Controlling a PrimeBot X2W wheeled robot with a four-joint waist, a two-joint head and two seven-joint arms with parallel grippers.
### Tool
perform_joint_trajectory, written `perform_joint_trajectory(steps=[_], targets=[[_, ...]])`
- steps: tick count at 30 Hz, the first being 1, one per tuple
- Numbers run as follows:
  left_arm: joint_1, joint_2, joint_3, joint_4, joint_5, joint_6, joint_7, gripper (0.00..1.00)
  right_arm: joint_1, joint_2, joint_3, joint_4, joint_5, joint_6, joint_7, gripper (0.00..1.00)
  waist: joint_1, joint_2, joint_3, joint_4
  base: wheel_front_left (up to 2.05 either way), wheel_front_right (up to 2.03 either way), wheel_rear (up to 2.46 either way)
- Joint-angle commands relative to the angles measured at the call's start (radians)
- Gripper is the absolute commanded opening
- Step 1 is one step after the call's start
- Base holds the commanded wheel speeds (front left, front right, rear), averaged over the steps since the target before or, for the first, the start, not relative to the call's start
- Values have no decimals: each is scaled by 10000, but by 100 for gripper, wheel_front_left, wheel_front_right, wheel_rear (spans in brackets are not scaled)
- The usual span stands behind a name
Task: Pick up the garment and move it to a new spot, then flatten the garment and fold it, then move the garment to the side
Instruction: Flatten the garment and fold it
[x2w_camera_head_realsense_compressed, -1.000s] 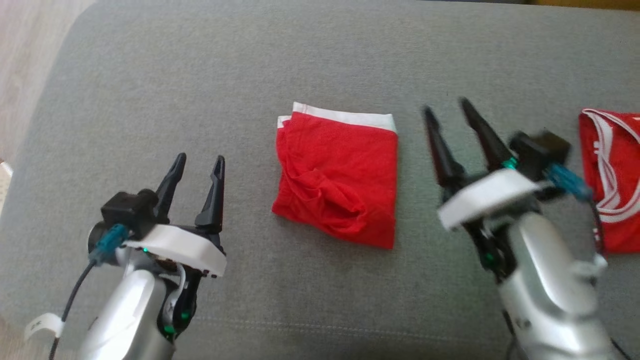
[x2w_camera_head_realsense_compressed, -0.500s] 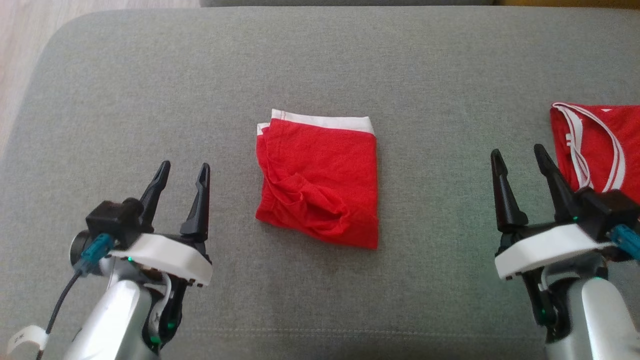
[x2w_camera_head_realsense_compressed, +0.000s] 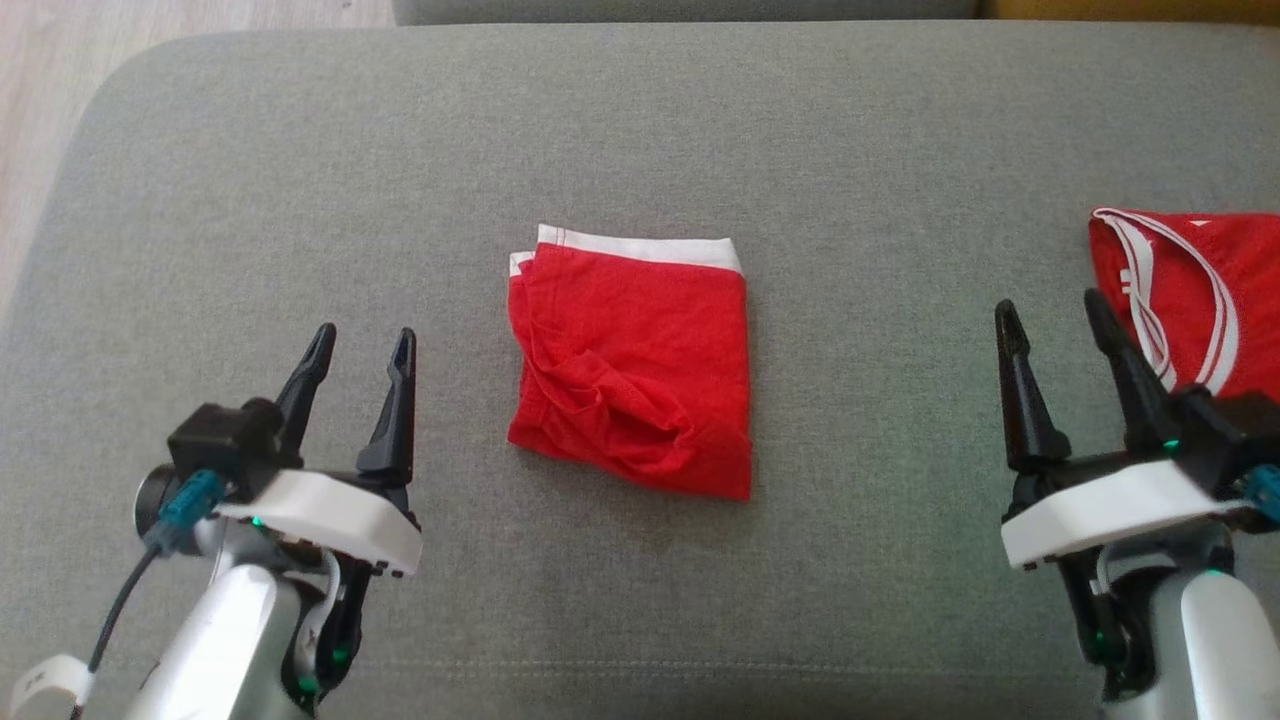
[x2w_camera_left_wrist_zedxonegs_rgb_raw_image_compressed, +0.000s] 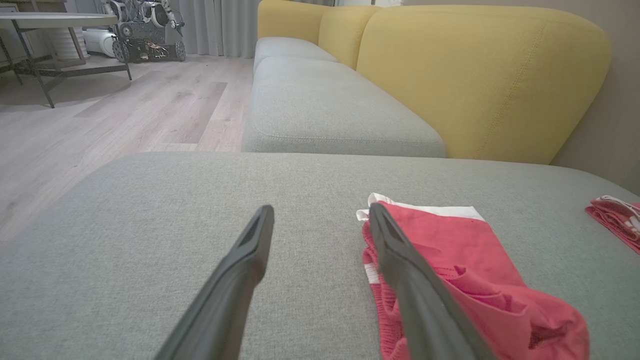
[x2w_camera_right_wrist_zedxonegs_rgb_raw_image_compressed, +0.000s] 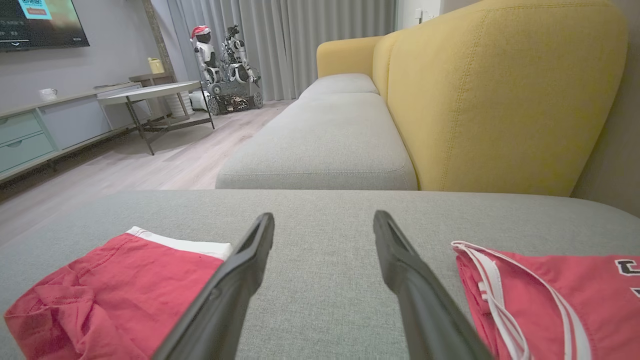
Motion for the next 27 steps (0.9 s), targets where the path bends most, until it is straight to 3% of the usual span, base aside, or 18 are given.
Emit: perform_joint_trajectory(steps=[1,7,13,14,15,16,27], targets=[[-212,310,397,-348,-6,72,6,100,-94,-18,192,-434,11,-9,13,100,0,0,-16,24,0,0,0],[-317,294,325,-356,-18,43,11,100,-316,-18,288,-248,81,-9,60,100,0,0,44,174,0,0,0],[-526,205,206,-296,-29,-27,-25,100,-1254,-18,983,1004,213,-9,-56,100,0,0,172,607,0,0,0],[-571,182,175,-271,-31,-56,-39,100,-1459,-18,1129,1357,271,-9,-101,89,0,0,193,701,0,0,0],[-614,153,141,-243,-33,-82,-52,100,-1662,-18,1295,1713,338,-9,-161,40,0,0,210,798,0,0,0],[-651,125,114,-219,-34,-97,-67,100,-1869,-18,1498,2101,432,-9,-216,0,0,0,226,884,0,0,0],[-1006,-158,-139,64,-54,-255,-230,100,-3947,-18,4068,6169,1919,-9,-1211,0,0,0,463,1655,0,0,0]])
